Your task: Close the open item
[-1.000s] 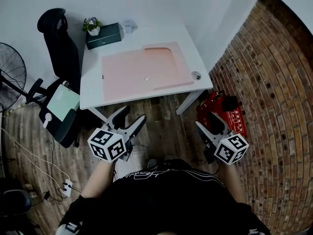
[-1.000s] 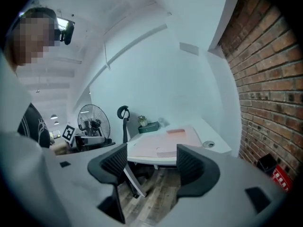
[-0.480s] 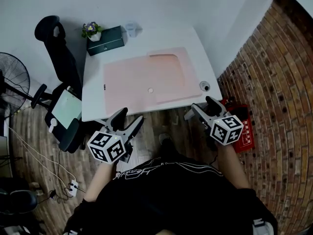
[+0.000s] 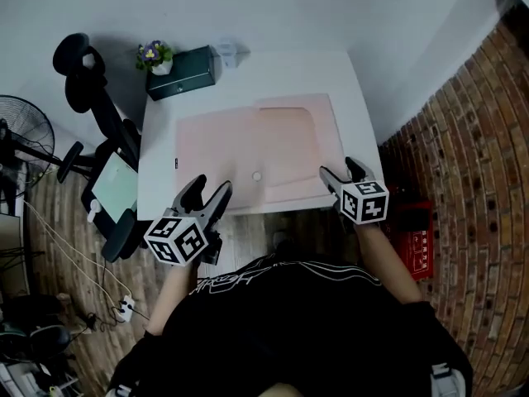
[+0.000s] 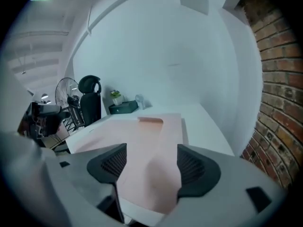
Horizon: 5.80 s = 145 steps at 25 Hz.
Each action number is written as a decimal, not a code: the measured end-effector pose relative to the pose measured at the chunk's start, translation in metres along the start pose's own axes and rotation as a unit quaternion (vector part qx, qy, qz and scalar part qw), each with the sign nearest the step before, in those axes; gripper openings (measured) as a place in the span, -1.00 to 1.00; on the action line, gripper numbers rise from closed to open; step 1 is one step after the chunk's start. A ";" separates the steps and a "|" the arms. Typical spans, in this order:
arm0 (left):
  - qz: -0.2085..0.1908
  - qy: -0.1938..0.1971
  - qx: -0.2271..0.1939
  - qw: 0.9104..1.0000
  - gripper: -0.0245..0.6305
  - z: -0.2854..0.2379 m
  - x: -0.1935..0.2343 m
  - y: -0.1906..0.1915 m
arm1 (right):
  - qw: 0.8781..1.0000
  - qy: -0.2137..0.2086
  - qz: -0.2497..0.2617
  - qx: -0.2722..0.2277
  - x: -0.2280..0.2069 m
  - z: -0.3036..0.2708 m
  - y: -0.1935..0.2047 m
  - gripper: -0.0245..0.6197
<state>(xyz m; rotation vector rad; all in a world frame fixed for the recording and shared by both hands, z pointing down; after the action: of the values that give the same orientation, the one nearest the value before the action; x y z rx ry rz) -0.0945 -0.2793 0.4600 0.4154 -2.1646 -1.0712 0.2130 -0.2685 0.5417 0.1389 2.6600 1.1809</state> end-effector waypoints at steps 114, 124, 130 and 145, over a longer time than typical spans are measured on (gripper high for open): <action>-0.063 0.017 0.093 0.993 -0.75 -0.035 -0.167 0.026 | 0.964 -0.221 -0.104 0.103 -0.021 -0.014 0.054 -0.66; -0.073 0.032 0.143 0.986 -0.74 -0.087 -0.189 0.062 | 0.965 -0.222 -0.081 0.110 -0.017 -0.014 0.053 -0.66; -0.088 0.025 0.169 0.981 -0.73 -0.113 -0.194 0.086 | 0.967 -0.224 -0.060 0.106 -0.017 -0.014 0.053 -0.66; -0.135 0.002 0.241 0.961 -0.63 -0.162 -0.189 0.143 | 0.969 -0.227 -0.015 0.092 -0.013 -0.012 0.055 -0.68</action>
<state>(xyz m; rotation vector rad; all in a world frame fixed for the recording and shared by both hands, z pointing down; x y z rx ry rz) 0.1563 -0.1824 0.5620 0.9549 -2.4047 -0.6599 0.2229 -0.2429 0.5921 0.3533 2.3447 0.7753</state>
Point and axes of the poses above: the fingertips, and each gripper's own axes: z backward along the fingers, x to its left, y out of its underside, the point moved 2 cm from there along z, backward along the fingers, and after that the axes turned 7 degrees about x, right-handed, at the moved point
